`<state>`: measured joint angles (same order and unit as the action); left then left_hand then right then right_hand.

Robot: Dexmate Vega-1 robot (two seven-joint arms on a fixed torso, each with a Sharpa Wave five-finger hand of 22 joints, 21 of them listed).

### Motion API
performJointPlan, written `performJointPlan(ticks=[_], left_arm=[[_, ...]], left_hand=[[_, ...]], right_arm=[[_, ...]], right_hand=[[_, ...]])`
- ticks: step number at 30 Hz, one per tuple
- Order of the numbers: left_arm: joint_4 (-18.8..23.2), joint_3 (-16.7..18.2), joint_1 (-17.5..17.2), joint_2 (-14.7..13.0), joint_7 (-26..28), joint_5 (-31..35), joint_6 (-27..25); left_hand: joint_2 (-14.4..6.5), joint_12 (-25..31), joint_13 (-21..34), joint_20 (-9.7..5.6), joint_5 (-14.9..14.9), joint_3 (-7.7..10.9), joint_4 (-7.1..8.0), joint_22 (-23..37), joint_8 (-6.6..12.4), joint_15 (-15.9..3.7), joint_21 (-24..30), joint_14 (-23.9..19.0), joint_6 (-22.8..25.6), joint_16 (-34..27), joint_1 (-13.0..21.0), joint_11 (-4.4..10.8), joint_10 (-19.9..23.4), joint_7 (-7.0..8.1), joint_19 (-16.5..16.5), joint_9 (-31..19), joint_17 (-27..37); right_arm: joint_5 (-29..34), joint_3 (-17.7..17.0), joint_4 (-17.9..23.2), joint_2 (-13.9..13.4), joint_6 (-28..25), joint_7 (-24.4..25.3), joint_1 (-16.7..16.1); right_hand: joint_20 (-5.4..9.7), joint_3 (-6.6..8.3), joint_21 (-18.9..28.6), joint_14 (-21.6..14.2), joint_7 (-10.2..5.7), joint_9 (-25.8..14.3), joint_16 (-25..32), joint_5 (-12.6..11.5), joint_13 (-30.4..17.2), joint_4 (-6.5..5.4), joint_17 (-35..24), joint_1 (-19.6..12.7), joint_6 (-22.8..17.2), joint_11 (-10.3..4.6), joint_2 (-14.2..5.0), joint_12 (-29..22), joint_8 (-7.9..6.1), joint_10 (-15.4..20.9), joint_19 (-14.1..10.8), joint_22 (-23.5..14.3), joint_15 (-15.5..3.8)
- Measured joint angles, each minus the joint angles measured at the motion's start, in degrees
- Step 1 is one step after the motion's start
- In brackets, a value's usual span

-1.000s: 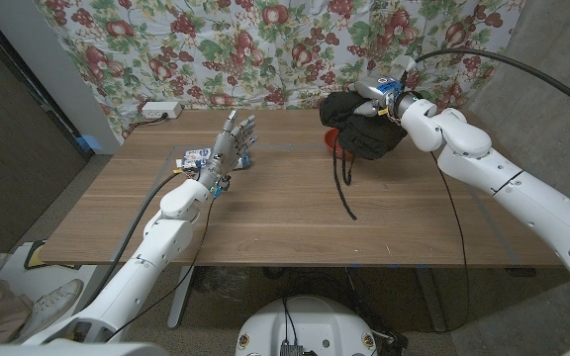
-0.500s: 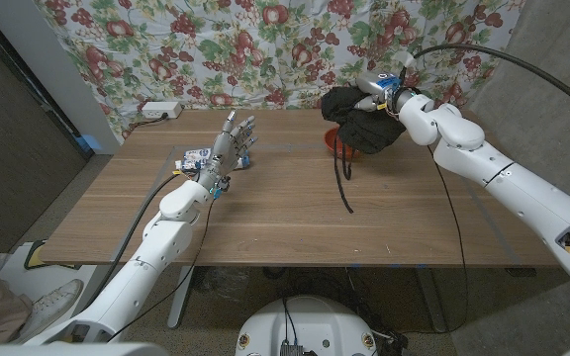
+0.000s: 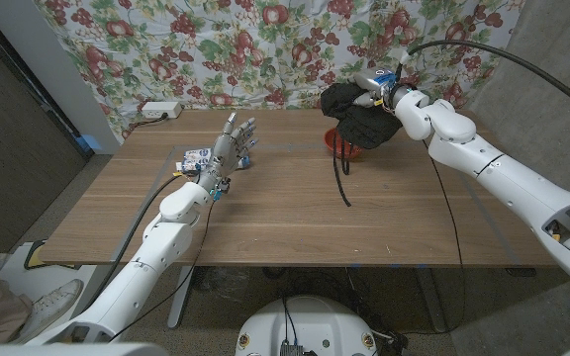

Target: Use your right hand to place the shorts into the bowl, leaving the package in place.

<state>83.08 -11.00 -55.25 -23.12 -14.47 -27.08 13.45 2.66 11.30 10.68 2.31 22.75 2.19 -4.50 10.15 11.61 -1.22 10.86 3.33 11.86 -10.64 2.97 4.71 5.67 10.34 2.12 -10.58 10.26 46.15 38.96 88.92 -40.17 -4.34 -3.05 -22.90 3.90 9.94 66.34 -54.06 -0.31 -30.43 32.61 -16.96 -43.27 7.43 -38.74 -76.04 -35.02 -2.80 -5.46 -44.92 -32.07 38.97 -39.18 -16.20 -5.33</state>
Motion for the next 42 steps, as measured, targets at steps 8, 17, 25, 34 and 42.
performJointPlan(ticks=[8, 17, 25, 34, 42], left_arm=[[0.4, 0.1, -0.5, -0.1, 0.0, -0.1, 0.0], [0.7, 0.2, -0.8, -0.2, 0.0, -0.3, 0.0], [0.7, 0.3, -0.6, 0.0, -0.2, -0.4, 0.4], [0.7, 0.1, -0.5, 0.0, -0.5, -0.5, 0.9], [1.6, 0.1, -1.2, -0.3, -0.2, -0.5, 0.9]], left_hand=[[0.0, 0.0, 0.0, 0.0, 0.0, -0.24, -0.24, 0.0, 0.0, 0.0, 0.0, 0.0, 0.0, 0.0, 0.0, 0.0, 0.0, 0.0, 0.0, 0.0, 0.0], [0.0, 0.0, 0.0, 0.0, 0.0, -0.24, -0.24, 0.0, 0.0, 0.0, 0.0, 0.0, 0.0, 0.0, 0.0, 0.0, 0.0, 0.0, 0.0, 0.0, 0.0], [0.0, 0.0, 0.0, -0.2, 0.0, -0.23, -0.24, 0.0, 0.0, 0.0, 0.0, 0.0, 0.0, 0.0, 0.0, 0.0, 0.0, 0.0, -0.2, 0.0, 0.0], [-0.3, 0.0, 0.0, -0.2, 0.0, -0.23, -0.24, 0.0, 0.0, 0.0, 0.0, 0.0, 0.0, 0.0, 0.3, 0.0, 0.0, 0.0, -0.2, 0.0, 0.0], [-0.3, 0.0, 0.0, -0.2, 0.0, -0.23, -0.24, 0.0, 0.0, 0.0, 0.0, 0.0, 0.0, 0.0, 0.3, 0.0, 0.0, 0.0, -0.2, 0.0, 0.0]], right_arm=[[0.3, 1.6, -3.1, 1.4, 0.2, 1.1, 2.0], [0.3, 3.4, -6.9, 3.3, 0.7, 2.8, 4.0], [0.0, 4.4, -9.2, 4.4, 0.8, 4.4, 5.1], [-0.9, 5.9, -12.8, 6.0, 1.1, 6.3, 6.6], [-1.5, 7.1, -16.0, 7.1, 1.4, 7.6, 7.7]], right_hand=[[-0.21, 0.0, 0.2, -0.2, -0.32, -0.2, -0.3, 0.4, -0.1, 0.0, 0.3, 0.0, -0.3, -0.1, 0.0, 0.0, 0.01, 0.1, 0.4, 0.5, -0.21], [-0.21, 0.0, 0.9, -0.4, -0.41, -0.3, -0.3, 0.7, -0.4, 0.0, 0.1, 0.0, -0.4, -0.17, -0.01, 0.2, 0.02, 0.2, 0.4, 0.8, -0.01], [-0.21, 1.1, 1.3, -0.4, -0.4, -0.3, -0.7, 1.2, -0.6, -0.63, -0.2, 0.1, -0.4, -0.17, -0.1, 0.4, 0.06, 0.2, 0.4, 1.0, 0.01], [-0.2, 1.17, 2.1, -0.6, -0.72, -0.5, -1.0, 1.3, -0.8, -0.57, -0.2, 0.1, -0.7, -0.17, -0.1, 0.5, 0.16, 0.2, 0.8, 1.3, 0.19], [-0.21, 1.17, 2.5, -0.9, -0.72, -0.6, -1.2, 1.7, -0.9, -0.57, -0.4, 0.2, -0.7, 0.05, -0.25, 0.7, 0.16, 0.4, 1.0, 1.8, -0.1]])
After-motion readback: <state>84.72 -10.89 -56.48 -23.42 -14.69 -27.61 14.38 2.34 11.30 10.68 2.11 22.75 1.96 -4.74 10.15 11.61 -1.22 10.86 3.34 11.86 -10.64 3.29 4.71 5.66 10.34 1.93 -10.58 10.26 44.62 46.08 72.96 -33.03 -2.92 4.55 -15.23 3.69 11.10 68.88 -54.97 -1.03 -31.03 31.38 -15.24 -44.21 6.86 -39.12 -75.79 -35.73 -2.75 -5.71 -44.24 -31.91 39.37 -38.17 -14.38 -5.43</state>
